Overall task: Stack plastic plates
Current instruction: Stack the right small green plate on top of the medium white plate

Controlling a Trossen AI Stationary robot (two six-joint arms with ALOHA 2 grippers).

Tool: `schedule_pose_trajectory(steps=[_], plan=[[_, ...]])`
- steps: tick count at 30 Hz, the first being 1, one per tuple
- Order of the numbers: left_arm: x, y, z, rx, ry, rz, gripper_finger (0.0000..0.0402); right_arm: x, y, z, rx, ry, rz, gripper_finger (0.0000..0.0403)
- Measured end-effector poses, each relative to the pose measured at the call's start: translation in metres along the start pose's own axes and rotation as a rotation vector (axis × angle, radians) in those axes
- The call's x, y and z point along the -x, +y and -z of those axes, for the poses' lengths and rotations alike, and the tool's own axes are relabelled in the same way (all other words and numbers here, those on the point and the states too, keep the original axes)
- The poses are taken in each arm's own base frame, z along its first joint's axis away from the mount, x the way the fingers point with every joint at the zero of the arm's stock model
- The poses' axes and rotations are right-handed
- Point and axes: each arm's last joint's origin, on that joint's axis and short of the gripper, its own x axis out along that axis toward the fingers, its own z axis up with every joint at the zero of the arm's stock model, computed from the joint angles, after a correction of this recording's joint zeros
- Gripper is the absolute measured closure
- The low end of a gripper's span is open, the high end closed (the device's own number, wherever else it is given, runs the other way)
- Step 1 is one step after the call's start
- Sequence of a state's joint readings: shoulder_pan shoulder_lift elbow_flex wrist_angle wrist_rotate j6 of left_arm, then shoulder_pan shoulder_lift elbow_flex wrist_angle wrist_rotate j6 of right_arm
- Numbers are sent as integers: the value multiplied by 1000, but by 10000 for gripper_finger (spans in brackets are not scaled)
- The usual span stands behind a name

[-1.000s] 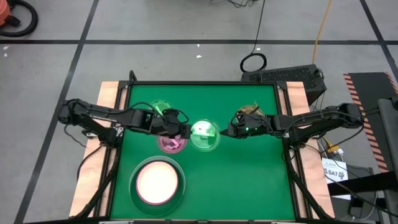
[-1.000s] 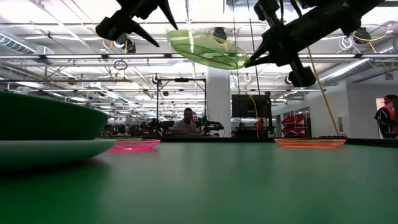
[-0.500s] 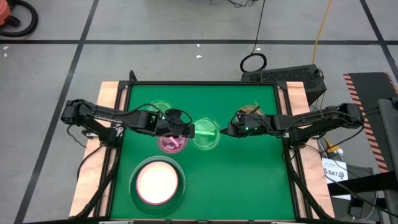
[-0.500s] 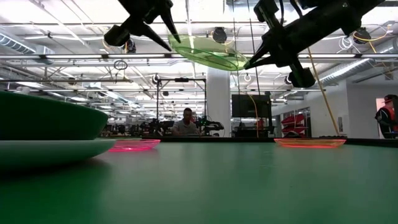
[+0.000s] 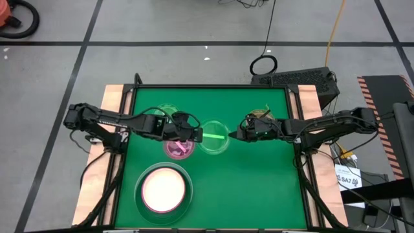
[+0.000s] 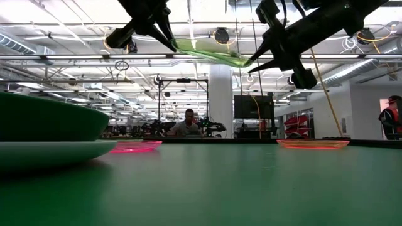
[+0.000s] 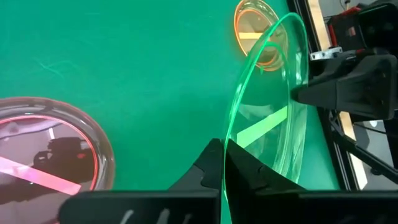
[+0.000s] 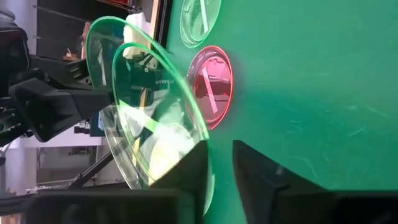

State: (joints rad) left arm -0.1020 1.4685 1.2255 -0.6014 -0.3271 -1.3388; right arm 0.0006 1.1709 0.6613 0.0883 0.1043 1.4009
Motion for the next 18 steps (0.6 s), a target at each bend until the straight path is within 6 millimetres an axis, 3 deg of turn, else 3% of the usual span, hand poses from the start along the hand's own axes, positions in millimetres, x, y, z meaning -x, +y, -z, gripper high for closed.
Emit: schedule_pose_trajectory(steps=[10, 14, 18], plan=[[1, 7, 3, -21, 52, -70, 398, 3, 3, 0, -7, 31, -30, 159], [5, 10, 10, -41, 133, -88, 399, 5, 3, 1, 3, 78, -34, 120], [13, 9, 22, -77, 229, -61, 399, 9, 3, 2, 39, 97, -32, 109]])
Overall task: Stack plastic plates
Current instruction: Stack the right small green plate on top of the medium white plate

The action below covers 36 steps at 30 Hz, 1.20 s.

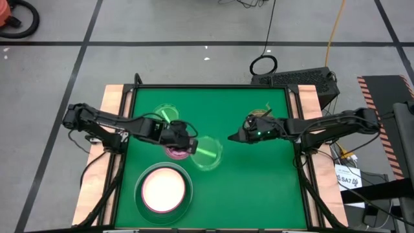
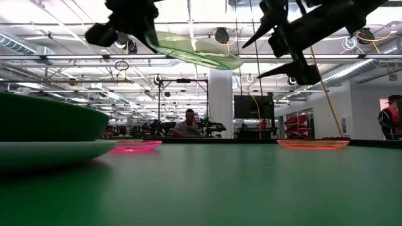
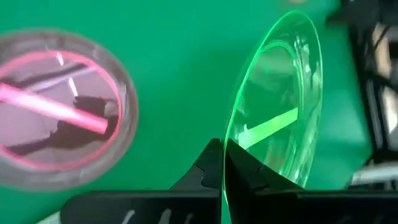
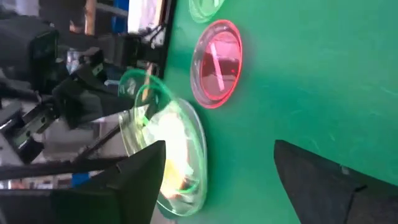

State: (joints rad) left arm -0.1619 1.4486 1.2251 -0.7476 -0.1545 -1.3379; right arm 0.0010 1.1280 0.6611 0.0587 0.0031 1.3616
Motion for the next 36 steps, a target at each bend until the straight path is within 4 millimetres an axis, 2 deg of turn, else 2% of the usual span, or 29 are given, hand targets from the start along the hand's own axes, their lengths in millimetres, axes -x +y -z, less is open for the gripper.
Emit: schedule_pose_trajectory(steps=[7, 15, 20, 29, 36], plan=[[14, 10, 35, -173, 199, -92, 400, 11, 5, 0, 68, 26, -40, 118], [36, 27, 60, -481, 324, -181, 400, 22, 9, -1, 106, 17, -75, 121], [40, 34, 67, -690, 389, -210, 400, 23, 11, 3, 103, 31, -90, 121], [31, 38, 72, -962, 493, -119, 400, 23, 14, 18, 66, 81, -102, 122], [23, 42, 74, -1132, 506, -69, 394, 25, 20, 30, 18, 6, -126, 122]])
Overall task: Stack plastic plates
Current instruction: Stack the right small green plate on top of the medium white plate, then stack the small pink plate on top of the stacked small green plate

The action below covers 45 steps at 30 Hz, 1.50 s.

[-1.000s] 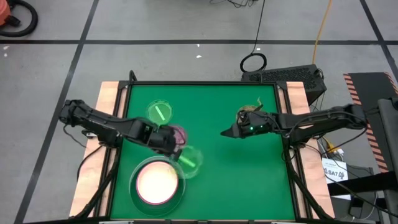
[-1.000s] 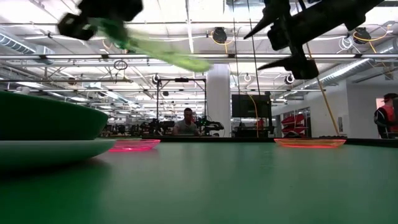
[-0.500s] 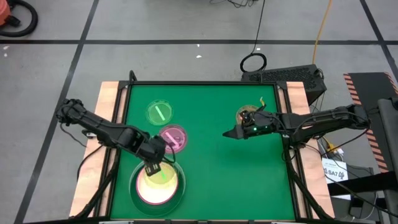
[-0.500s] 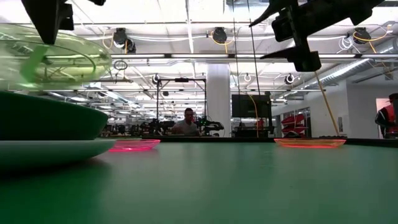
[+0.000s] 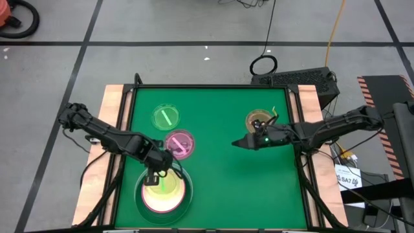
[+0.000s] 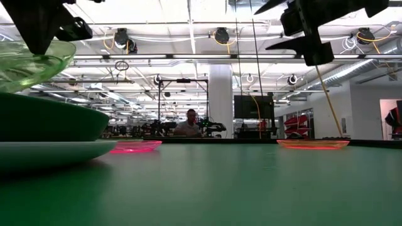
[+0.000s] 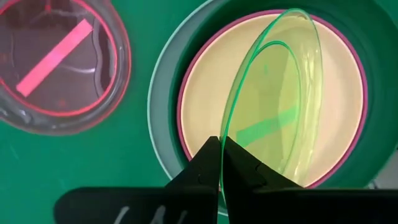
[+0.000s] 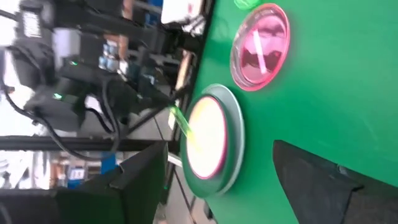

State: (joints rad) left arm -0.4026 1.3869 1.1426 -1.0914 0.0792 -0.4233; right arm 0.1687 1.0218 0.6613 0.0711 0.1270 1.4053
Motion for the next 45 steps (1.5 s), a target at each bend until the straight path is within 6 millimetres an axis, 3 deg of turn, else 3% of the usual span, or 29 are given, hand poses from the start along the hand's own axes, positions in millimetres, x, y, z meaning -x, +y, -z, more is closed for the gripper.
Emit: schedule_pose_trajectory(steps=[7, 15, 25, 33, 39, 45], plan=[[-1, -2, 1, -98, 2, 2, 392, 2, 9, 9, -18, -110, -66, 122], [-18, -5, -7, -204, 57, 19, 390, 5, 11, 18, -34, -175, -73, 122], [-35, -6, -18, -210, 65, 32, 374, 4, 4, 12, -56, -232, -4, 122], [-32, -6, -21, -91, 24, -25, 290, 13, -15, 0, -111, -267, 188, 122], [-26, -6, -22, 110, 31, -44, 282, 26, -32, -5, -112, -191, 367, 122], [-18, -5, -28, 302, -8, -50, 282, 29, -38, -9, -79, -103, 428, 122]])
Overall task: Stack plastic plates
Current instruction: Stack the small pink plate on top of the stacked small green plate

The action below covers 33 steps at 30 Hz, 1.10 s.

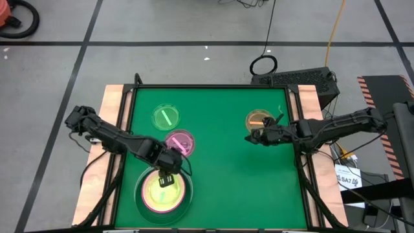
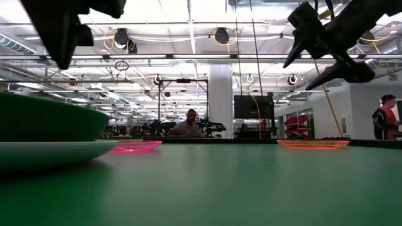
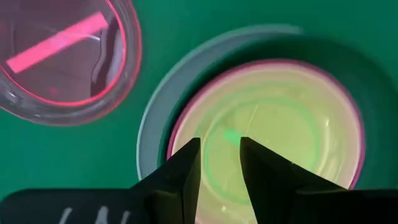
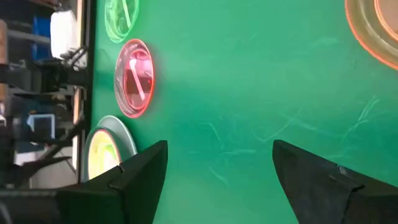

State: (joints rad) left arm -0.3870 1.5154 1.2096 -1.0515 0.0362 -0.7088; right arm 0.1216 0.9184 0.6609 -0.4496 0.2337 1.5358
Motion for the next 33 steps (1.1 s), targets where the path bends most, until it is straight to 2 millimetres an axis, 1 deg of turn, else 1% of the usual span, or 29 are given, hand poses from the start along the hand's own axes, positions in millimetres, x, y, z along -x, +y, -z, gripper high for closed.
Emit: schedule_pose_trajectory(steps=[5, 9, 13, 17, 19, 23, 25, 28, 33], plan=[[12, 1, -11, 48, -107, -42, 282, -1, -1, -4, 19, 27, 9, 122], [16, 12, -20, 170, -140, -69, 282, -1, -3, -5, 22, 34, 29, 122], [18, 28, -31, 278, -108, -25, 282, -2, -6, -7, 51, 80, 52, 122], [20, 56, -44, 408, -87, -28, 282, -2, -6, -7, 76, 112, 53, 122], [18, 71, -50, 488, -64, -2, 282, -2, -6, -6, 92, 120, 52, 122], [8, 106, -52, 623, 20, 36, 282, -2, -6, -5, 127, 157, 44, 122], [0, 122, -51, 678, 82, 100, 282, -1, -6, -4, 152, 191, 37, 122], [-8, 141, -49, 709, 116, 147, 291, -1, -6, -3, 190, 246, 24, 122], [-5, 167, -50, 738, 83, 157, 312, 0, -6, 0, 254, 327, -2, 122]])
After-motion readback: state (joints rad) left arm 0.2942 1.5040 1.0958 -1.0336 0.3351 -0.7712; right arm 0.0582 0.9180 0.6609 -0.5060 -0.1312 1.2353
